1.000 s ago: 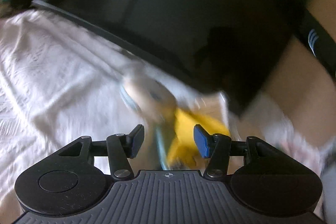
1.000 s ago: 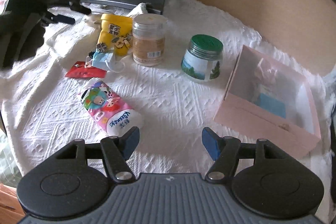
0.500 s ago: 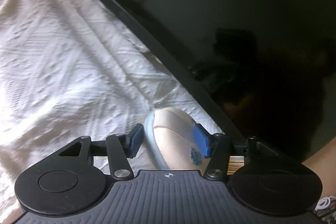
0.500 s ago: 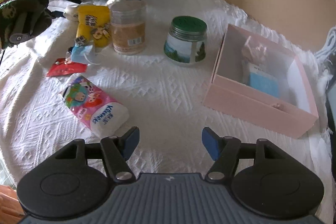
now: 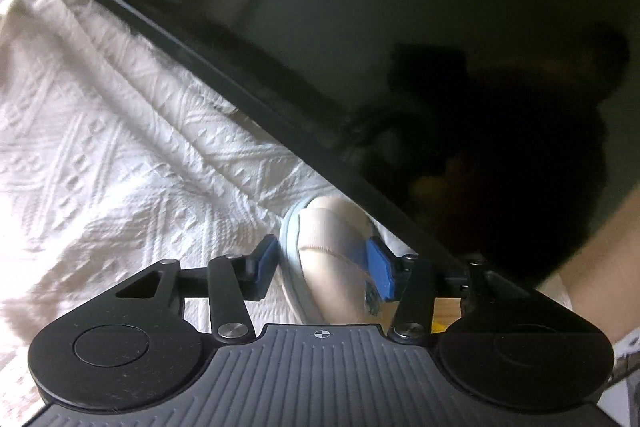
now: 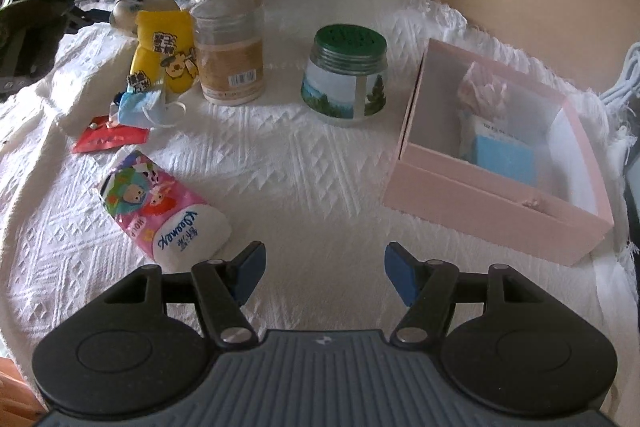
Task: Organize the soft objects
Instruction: 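Grasp the beige round zippered pouch with the left gripper, then grasp the pink Kleenex pack with the right gripper while the left gripper holds the pouch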
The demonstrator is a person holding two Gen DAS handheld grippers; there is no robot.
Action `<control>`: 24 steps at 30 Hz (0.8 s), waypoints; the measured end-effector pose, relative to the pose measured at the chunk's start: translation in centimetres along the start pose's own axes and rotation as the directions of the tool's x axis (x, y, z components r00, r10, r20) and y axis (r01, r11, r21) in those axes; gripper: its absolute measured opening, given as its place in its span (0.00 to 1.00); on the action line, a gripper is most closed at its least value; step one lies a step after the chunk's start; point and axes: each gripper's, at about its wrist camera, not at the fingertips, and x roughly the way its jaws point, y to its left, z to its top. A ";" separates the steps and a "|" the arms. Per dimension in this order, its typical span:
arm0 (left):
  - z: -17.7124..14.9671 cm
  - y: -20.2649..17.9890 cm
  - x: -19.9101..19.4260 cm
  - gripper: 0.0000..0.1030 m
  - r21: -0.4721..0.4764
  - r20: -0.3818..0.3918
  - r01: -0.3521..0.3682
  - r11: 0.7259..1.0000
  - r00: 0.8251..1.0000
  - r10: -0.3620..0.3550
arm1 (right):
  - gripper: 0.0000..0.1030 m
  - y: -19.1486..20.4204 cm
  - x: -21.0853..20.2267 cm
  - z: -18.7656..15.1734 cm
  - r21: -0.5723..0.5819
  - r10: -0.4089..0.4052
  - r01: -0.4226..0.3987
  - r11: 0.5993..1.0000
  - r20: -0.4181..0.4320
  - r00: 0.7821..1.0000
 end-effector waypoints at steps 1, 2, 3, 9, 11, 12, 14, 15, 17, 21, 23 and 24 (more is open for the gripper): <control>-0.2 -0.2 -0.6 0.47 0.013 0.004 0.002 1.000 1.000 -0.002 | 0.64 0.0 0.1 0.0 -0.002 0.005 -0.005 1.000 0.000 1.000; -0.5 -0.3 -1.5 0.45 0.028 0.007 0.007 1.000 1.000 -0.007 | 0.64 0.1 0.2 0.1 -0.004 0.010 -0.010 1.000 -0.001 1.000; -0.8 -0.4 -2.3 0.43 0.040 0.009 0.017 0.999 1.000 -0.018 | 0.64 0.2 0.3 0.2 -0.007 0.014 -0.014 1.000 0.000 1.000; -2.9 -0.9 -5.0 0.36 0.084 -0.041 0.112 0.990 0.993 -0.109 | 0.64 1.3 0.5 0.6 -0.035 0.051 -0.050 0.998 0.003 0.999; -3.2 -1.0 -4.2 0.41 0.089 -0.054 0.115 0.989 0.992 -0.110 | 0.64 1.6 0.6 0.6 -0.044 0.061 -0.061 0.997 0.002 0.998; -3.2 -1.1 -3.6 0.42 0.097 -0.047 0.099 0.990 0.994 -0.095 | 0.64 1.8 0.4 0.6 -0.051 0.062 -0.062 0.997 0.005 0.998; -2.8 -1.1 -2.4 0.43 0.109 -0.025 0.081 0.991 0.997 -0.078 | 0.64 1.9 0.2 0.5 -0.062 0.063 -0.062 0.996 0.007 0.998; -2.6 -1.0 -1.7 0.43 0.113 -0.010 0.070 0.991 0.998 -0.069 | 0.64 1.9 0.1 0.4 -0.064 0.062 -0.062 0.996 0.004 0.998; -2.0 -1.0 -0.2 0.44 0.127 0.001 0.050 0.991 0.999 -0.051 | 0.64 1.7 -0.1 0.0 -0.060 0.059 -0.059 0.996 -0.006 0.998; -1.3 -1.5 1.4 0.46 0.154 0.023 0.027 0.988 0.999 -0.031 | 0.64 1.1 -0.7 -0.4 -0.052 0.055 -0.056 0.997 -0.019 0.998; -1.2 -2.2 1.4 0.45 0.145 0.007 0.024 0.989 1.000 -0.025 | 0.65 0.8 -1.2 -0.1 -0.053 0.085 -0.085 0.995 -0.010 0.996; -1.2 -2.2 1.1 0.45 0.143 0.003 0.029 0.989 1.000 -0.029 | 0.65 0.7 -1.4 0.3 -0.060 0.111 -0.111 0.992 -0.003 0.994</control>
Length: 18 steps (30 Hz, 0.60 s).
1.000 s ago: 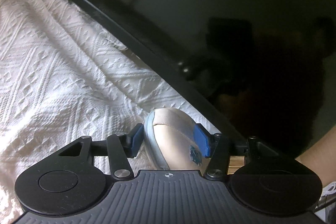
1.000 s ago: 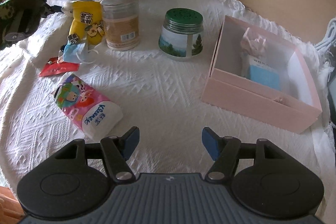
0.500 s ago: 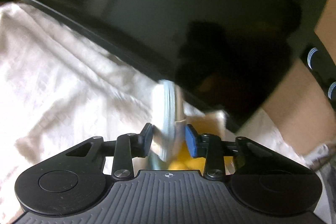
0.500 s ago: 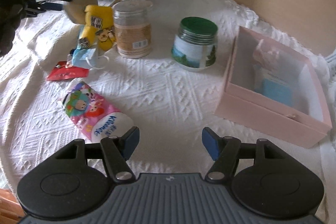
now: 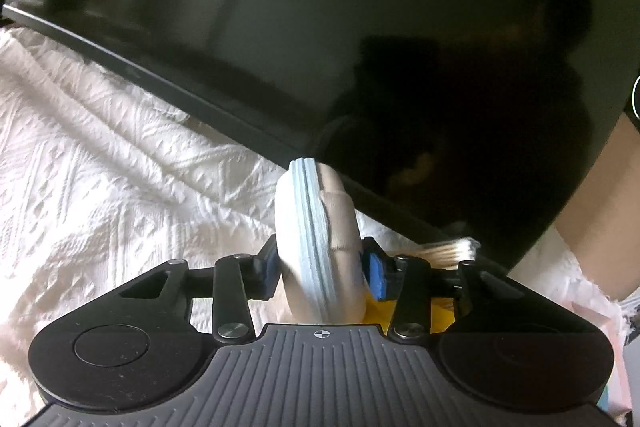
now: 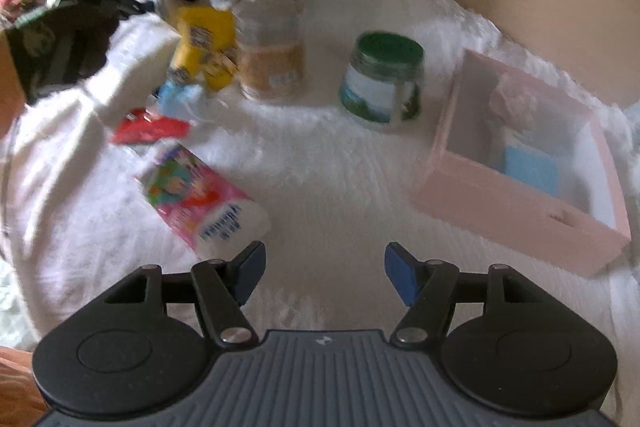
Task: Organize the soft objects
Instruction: 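Grasp the pink Kleenex pack with the right gripper while the left gripper holds the pouch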
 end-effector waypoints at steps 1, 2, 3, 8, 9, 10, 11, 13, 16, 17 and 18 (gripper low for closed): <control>0.0 0.0 -0.4 0.44 0.003 0.004 0.015 1.000 1.000 -0.015 | 0.66 0.1 -0.2 0.5 -0.016 0.032 -0.032 0.999 0.009 0.999; -0.2 0.1 -1.2 0.44 0.009 0.014 0.034 0.999 0.999 -0.034 | 0.70 0.4 -0.3 1.1 -0.041 0.065 -0.065 0.997 0.016 0.998; -0.3 0.1 -1.8 0.44 0.014 0.019 0.042 0.999 0.999 -0.042 | 0.71 0.8 -0.3 1.6 -0.073 0.098 -0.096 0.993 0.022 0.995; -1.5 1.1 -6.5 0.44 -0.002 0.023 0.087 0.996 0.996 -0.087 | 0.73 3.3 2.0 4.0 -0.204 0.208 -0.207 0.957 -0.019 0.978; -1.9 1.4 -7.6 0.44 -0.014 0.023 0.091 0.996 0.996 -0.090 | 0.73 3.6 2.6 4.2 -0.208 0.218 -0.219 0.953 -0.028 0.976; -2.2 1.4 -8.9 0.44 -0.022 0.024 0.092 0.996 0.996 -0.091 | 0.73 3.9 3.3 4.4 -0.213 0.223 -0.225 0.951 -0.036 0.974; -2.5 1.6 -10.0 0.44 -0.030 0.026 0.092 0.995 0.996 -0.091 | 0.73 4.2 3.9 4.4 -0.214 0.216 -0.220 0.952 -0.041 0.975; -3.5 2.1 -12.2 0.44 -0.051 0.029 0.092 0.994 0.995 -0.090 | 0.73 4.4 4.9 4.0 -0.195 0.217 -0.225 0.955 -0.062 0.974; -5.5 2.5 -15.0 0.44 -0.081 0.003 0.090 0.993 0.996 -0.090 | 0.73 4.6 5.6 3.1 -0.141 0.241 -0.255 0.957 -0.108 0.964; -6.2 2.6 -15.7 0.44 -0.088 -0.009 0.085 0.993 0.996 -0.086 | 0.73 4.6 5.4 2.8 -0.122 0.257 -0.271 0.955 -0.120 0.959; -7.0 2.5 -16.3 0.44 -0.095 -0.020 0.082 0.992 0.996 -0.085 | 0.73 4.7 5.0 2.5 -0.101 0.283 -0.297 0.950 -0.134 0.950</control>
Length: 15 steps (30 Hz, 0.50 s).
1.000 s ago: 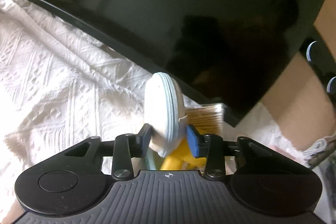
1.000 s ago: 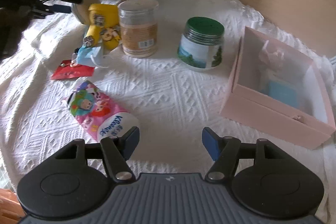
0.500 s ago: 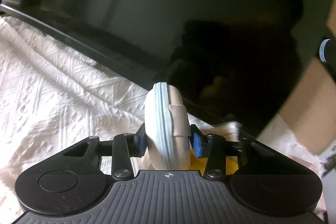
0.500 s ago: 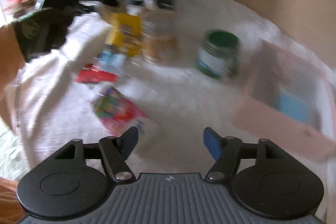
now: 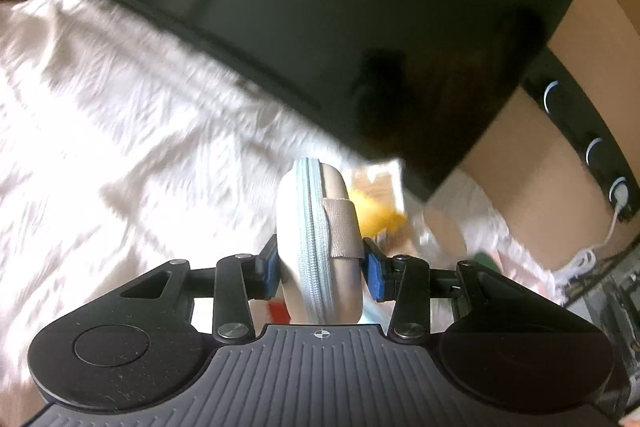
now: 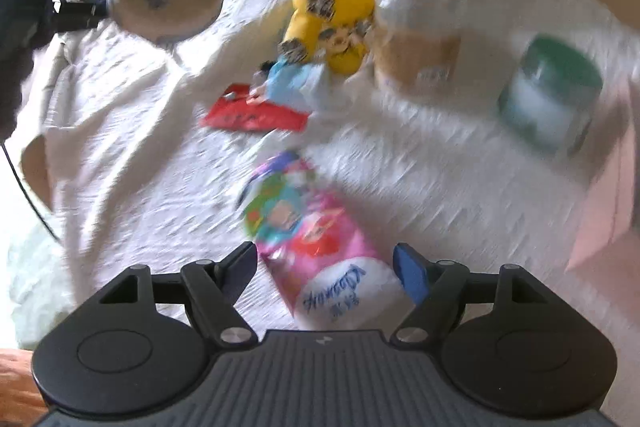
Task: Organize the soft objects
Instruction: 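Grasp the pink Kleenex pack with the right gripper while the left gripper holds the pouch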
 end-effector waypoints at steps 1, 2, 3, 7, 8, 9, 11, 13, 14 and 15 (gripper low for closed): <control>-0.6 0.0 -0.3 0.44 -0.007 -0.010 -0.001 1.000 1.000 0.001 | 0.73 0.3 -0.4 -0.2 0.010 0.038 -0.038 0.999 -0.004 0.999; -1.2 0.0 -0.8 0.44 -0.014 -0.018 -0.003 1.000 1.000 0.002 | 0.73 0.7 -0.9 -0.6 0.002 0.066 -0.066 0.998 0.001 0.998; -1.8 -0.1 -1.0 0.44 -0.019 -0.024 -0.006 1.000 1.000 0.006 | 0.73 1.3 -1.5 -0.8 -0.025 0.072 -0.071 0.997 0.015 0.997; -3.6 -1.0 -1.4 0.44 0.005 -0.065 -0.015 1.000 0.998 0.015 | 0.73 3.0 -1.3 -0.6 -0.131 -0.037 0.045 0.990 0.063 0.997; -4.1 -1.2 -1.3 0.44 0.011 -0.079 -0.014 1.000 0.997 0.014 | 0.73 3.2 -0.7 -0.3 -0.135 -0.048 0.056 0.989 0.058 0.997; -4.6 -1.5 -1.3 0.44 0.022 -0.096 -0.009 1.000 0.995 0.011 | 0.73 3.4 0.0 0.0 -0.136 -0.049 0.055 0.989 0.046 0.998; -5.3 -1.9 -1.1 0.44 0.036 -0.124 -0.002 0.999 0.992 0.006 | 0.73 3.8 1.3 0.6 -0.143 -0.057 0.061 0.988 0.032 0.998; -6.4 -2.2 -1.0 0.44 0.043 -0.154 0.005 0.999 0.988 0.002 | 0.72 4.2 2.1 1.0 -0.153 -0.079 0.084 0.985 0.038 0.996; -6.9 -2.4 -1.0 0.44 0.044 -0.166 0.010 0.999 0.986 -0.003 | 0.64 4.3 2.2 1.1 -0.151 -0.089 0.094 0.984 0.041 0.995; -7.3 -2.6 -1.0 0.44 0.044 -0.180 0.017 0.999 0.984 -0.009 | 0.57 4.3 2.2 1.3 -0.145 -0.092 0.097 0.985 0.039 0.995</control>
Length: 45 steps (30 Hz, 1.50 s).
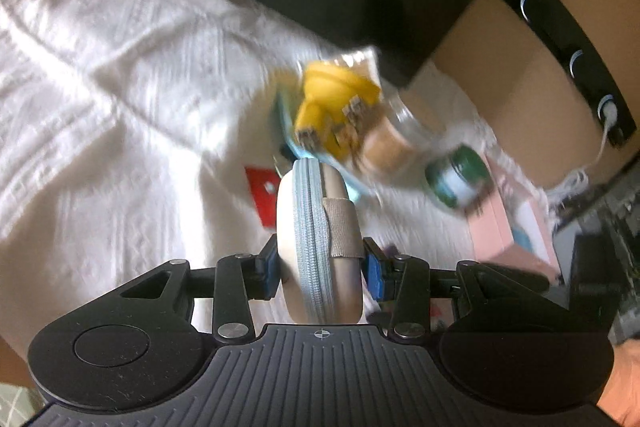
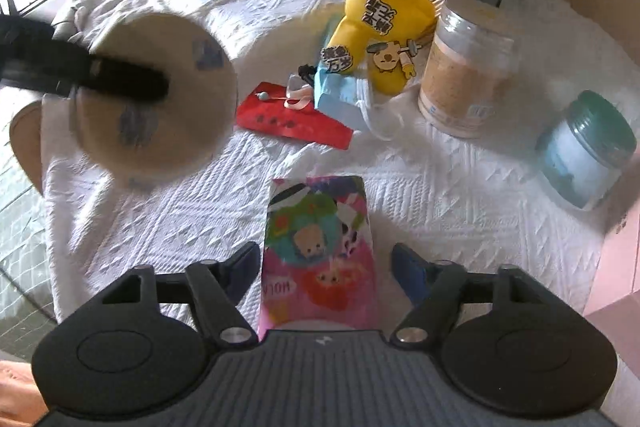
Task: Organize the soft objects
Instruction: 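Grasp the pink Kleenex pack with the right gripper while the left gripper holds the pouch, then lower the beige pouch into the pink box and open the left gripper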
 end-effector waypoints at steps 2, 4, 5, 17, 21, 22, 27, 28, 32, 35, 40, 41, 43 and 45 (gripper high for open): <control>-0.6 -0.3 0.2 0.44 0.012 -0.026 0.014 1.000 1.000 -0.014 | 0.50 -0.4 -0.7 -0.1 0.015 0.009 -0.009 1.000 0.001 1.000; -1.2 -1.1 0.8 0.44 0.032 -0.053 0.028 0.999 0.998 -0.026 | 0.50 -0.7 -2.2 -0.8 0.035 -0.010 0.009 0.999 0.016 1.000; -1.4 -1.5 1.1 0.44 0.042 -0.070 0.038 0.998 0.997 -0.035 | 0.50 -1.1 -3.0 -1.1 0.050 -0.017 0.016 0.999 0.022 1.000; -4.4 -13.3 8.7 0.44 0.243 -0.391 0.350 0.905 0.889 -0.239 | 0.50 -8.9 -12.9 -9.9 0.409 -0.266 0.238 0.881 0.011 0.964; -5.4 -17.4 10.6 0.44 0.291 -0.468 0.441 0.849 0.839 -0.276 | 0.50 -10.6 -15.2 -12.7 0.502 -0.347 0.306 0.809 -0.013 0.938; -5.5 -18.3 11.0 0.44 0.302 -0.480 0.458 0.836 0.831 -0.281 | 0.50 -10.9 -15.9 -13.3 0.520 -0.364 0.319 0.792 -0.017 0.931; -3.6 -21.8 11.7 0.44 0.339 -0.472 0.509 0.791 0.819 -0.325 | 0.50 -12.0 -18.4 -15.4 0.570 -0.442 0.379 0.729 -0.030 0.897; -2.8 -22.5 11.8 0.44 0.342 -0.459 0.514 0.787 0.822 -0.337 | 0.50 -12.1 -18.7 -15.6 0.579 -0.450 0.383 0.720 -0.031 0.892; 0.6 -24.9 13.0 0.44 0.336 -0.400 0.525 0.782 0.831 -0.386 | 0.50 -12.5 -19.5 -16.5 0.609 -0.465 0.393 0.689 -0.044 0.884; 3.1 -26.6 15.1 0.44 0.313 -0.335 0.497 0.810 0.855 -0.395 | 0.50 -12.4 -20.0 -16.9 0.615 -0.477 0.400 0.679 -0.044 0.878; 4.6 -29.7 20.1 0.44 0.374 -0.292 0.384 0.844 0.913 -0.286 | 0.50 -12.8 -20.6 -17.1 0.627 -0.490 0.409 0.663 -0.051 0.870; 4.4 -30.0 20.7 0.44 0.422 -0.282 0.335 0.843 0.932 -0.229 | 0.50 -12.9 -20.7 -17.2 0.626 -0.494 0.416 0.659 -0.057 0.868; 4.0 -29.8 21.1 0.47 0.491 -0.251 0.258 0.832 0.956 -0.149 | 0.50 -13.2 -20.6 -17.3 0.623 -0.502 0.428 0.654 -0.066 0.862; 3.9 -29.4 21.0 0.49 0.500 -0.225 0.231 0.834 0.965 -0.132 | 0.50 -13.6 -20.5 -17.3 0.617 -0.509 0.440 0.652 -0.074 0.858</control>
